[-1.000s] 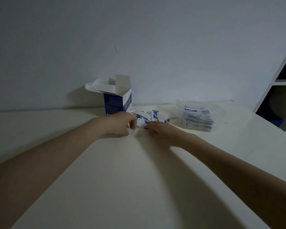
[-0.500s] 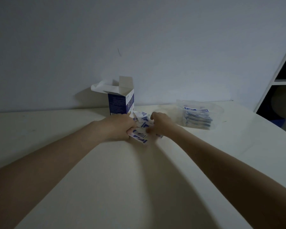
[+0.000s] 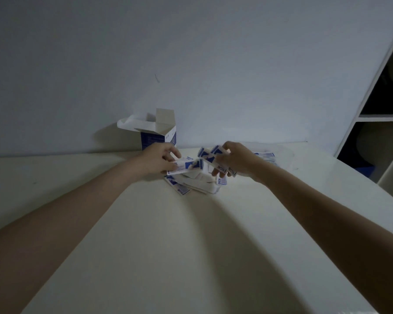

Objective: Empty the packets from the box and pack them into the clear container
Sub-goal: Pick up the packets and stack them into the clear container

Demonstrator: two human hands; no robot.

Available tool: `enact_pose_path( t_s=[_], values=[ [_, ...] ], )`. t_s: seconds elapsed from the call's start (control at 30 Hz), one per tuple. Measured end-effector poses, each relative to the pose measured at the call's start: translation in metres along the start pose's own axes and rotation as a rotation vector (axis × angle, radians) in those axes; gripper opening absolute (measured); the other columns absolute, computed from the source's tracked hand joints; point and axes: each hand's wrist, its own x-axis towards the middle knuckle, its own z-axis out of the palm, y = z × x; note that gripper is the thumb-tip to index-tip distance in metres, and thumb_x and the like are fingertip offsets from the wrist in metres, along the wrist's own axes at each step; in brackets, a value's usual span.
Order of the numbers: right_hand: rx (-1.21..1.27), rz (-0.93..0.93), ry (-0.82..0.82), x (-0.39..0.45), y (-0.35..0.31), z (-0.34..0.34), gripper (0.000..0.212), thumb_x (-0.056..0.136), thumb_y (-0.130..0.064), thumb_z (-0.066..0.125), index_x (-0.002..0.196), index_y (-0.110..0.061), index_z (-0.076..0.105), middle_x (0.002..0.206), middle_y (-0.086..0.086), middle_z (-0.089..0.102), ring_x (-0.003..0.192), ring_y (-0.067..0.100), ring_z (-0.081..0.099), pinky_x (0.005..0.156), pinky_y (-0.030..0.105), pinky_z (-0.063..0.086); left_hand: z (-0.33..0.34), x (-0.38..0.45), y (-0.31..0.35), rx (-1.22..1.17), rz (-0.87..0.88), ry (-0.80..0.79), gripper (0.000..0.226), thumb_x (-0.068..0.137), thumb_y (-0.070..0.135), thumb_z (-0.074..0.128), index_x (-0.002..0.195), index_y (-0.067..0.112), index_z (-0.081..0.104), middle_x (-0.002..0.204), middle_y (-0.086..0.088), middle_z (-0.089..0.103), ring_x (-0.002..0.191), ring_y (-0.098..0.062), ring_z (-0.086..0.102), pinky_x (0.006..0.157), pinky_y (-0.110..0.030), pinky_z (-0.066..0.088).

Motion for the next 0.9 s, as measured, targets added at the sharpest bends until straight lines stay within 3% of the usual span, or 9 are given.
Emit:
enact_pose_path(
  t_s=[0.1,0.2,0.33,0.43,0.53,0.57,0.67,0.77,0.9],
  values=[
    [0.329,0.081,0.081,0.0,0.006,-0.002,0.009,0.093,-0.008,0.052,0.092,0.0,0.055,0.068,0.01,0.068,0.045,0.011,0.063,0.043,0.017,0.046,0.007,0.004,-0.004,-0.166,-0.156,0.132,0.019,0.084,0.002,0.064,0.102,0.003,0.064,0.086,-0.013,0.062,0.077,-0.019,0.057,0.074,-0.027,0.051],
    [0.689,0.199,0.104,0.004,0.009,0.002,0.009,0.09,-0.003,0.054,0.085,0.004,0.056,0.087,0.022,0.064,0.064,0.024,0.063,0.054,0.03,0.05,0.019,0.001,0.002,-0.493,-0.312,0.18,0.008,0.085,0.004,0.064,0.082,0.007,0.057,0.076,-0.008,0.058,0.062,-0.015,0.055,0.054,-0.02,0.051],
    [0.883,0.259,0.041,0.007,0.001,0.021,0.012,0.089,-0.003,0.055,0.078,0.0,0.055,0.076,0.016,0.056,0.064,0.023,0.055,0.057,0.034,0.045,0.039,0.001,0.018,-0.631,-0.311,0.133,0.018,0.085,0.005,0.065,0.073,0.012,0.053,0.06,-0.001,0.062,0.044,-0.008,0.06,0.062,-0.021,0.047],
    [0.749,0.158,0.117,0.007,-0.007,0.033,0.017,0.082,-0.001,0.064,0.071,-0.006,0.052,0.07,0.012,0.058,0.059,0.021,0.056,0.056,0.03,0.05,0.044,0.004,0.03,-0.444,-0.195,0.057,0.017,0.086,0.004,0.061,0.071,0.011,0.059,0.057,-0.001,0.064,0.042,-0.003,0.06,0.055,-0.018,0.046],
    [0.626,0.043,0.26,0.009,-0.007,0.026,0.028,0.076,0.001,0.069,0.068,-0.015,0.048,0.072,0.009,0.063,0.061,0.022,0.061,0.05,0.024,0.05,0.027,0.006,0.031,0.066,0.022,-0.009,0.007,0.085,0.014,0.065,0.086,0.009,0.07,0.082,-0.004,0.067,0.076,-0.012,0.062,0.064,-0.016,0.044],
    [0.523,-0.003,0.304,0.01,-0.005,0.022,0.025,0.078,-0.001,0.068,0.071,-0.016,0.049,0.079,0.009,0.066,0.064,0.024,0.062,0.051,0.025,0.049,0.019,0.006,0.028,0.237,0.058,-0.057,0.016,0.085,0.018,0.065,0.098,0.011,0.069,0.095,-0.003,0.067,0.09,-0.014,0.061,0.068,-0.016,0.043],
    [-0.146,-0.165,0.305,0.008,0.003,0.012,0.013,0.085,-0.009,0.057,0.098,-0.012,0.057,0.093,0.012,0.065,0.072,0.027,0.058,0.056,0.028,0.044,0.003,0.008,0.011,0.543,0.033,-0.275,0.043,0.089,0.021,0.06,0.13,0.015,0.052,0.124,-0.004,0.057,0.115,-0.022,0.052,0.085,-0.024,0.04],
    [-0.6,-0.301,0.149,0.005,0.018,0.022,0.015,0.087,-0.009,0.049,0.097,-0.007,0.06,0.1,0.02,0.063,0.092,0.034,0.059,0.072,0.034,0.043,0.006,0.008,-0.004,0.703,0.028,-0.375,0.041,0.089,0.019,0.056,0.13,0.019,0.049,0.11,-0.002,0.052,0.096,-0.017,0.047,0.078,-0.021,0.034],
    [-0.621,-0.33,0.018,0.003,0.039,0.04,0.017,0.088,-0.005,0.046,0.095,0.001,0.06,0.103,0.023,0.06,0.098,0.035,0.055,0.076,0.037,0.042,0.006,0.012,-0.01,0.643,-0.019,-0.328,0.031,0.085,0.02,0.063,0.115,0.016,0.057,0.104,0.001,0.048,0.098,-0.017,0.052,0.082,-0.026,0.041]
  ],
)
